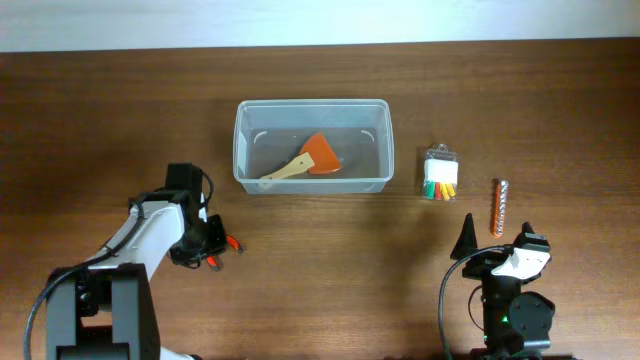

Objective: Pack container
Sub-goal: 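Close the left gripper on the pliers handles and lift, then carry the pliers into the container and release them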

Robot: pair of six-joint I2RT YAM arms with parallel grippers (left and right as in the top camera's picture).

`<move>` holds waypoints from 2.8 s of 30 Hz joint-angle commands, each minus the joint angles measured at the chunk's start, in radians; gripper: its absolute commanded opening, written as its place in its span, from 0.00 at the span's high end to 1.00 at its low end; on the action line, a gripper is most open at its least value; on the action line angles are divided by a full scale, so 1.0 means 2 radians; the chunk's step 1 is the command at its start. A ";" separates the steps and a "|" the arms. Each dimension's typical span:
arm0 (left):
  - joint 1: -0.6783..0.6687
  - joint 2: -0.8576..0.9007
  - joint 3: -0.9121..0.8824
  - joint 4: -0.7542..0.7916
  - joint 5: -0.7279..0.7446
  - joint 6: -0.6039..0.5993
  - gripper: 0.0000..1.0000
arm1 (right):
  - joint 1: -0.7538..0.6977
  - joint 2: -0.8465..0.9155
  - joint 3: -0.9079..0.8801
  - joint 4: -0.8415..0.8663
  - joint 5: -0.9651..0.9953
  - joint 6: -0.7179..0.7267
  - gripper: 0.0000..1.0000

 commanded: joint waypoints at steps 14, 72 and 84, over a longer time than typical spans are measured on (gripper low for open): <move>0.001 0.005 -0.010 0.013 -0.007 0.004 0.98 | -0.002 -0.004 -0.005 0.000 -0.001 -0.001 0.01; -0.170 0.107 0.373 -0.012 0.049 0.161 0.98 | -0.002 -0.004 -0.005 0.000 -0.001 -0.001 0.01; -0.171 0.166 0.373 -0.017 0.028 0.161 0.96 | -0.002 -0.004 -0.005 0.000 -0.001 -0.001 0.01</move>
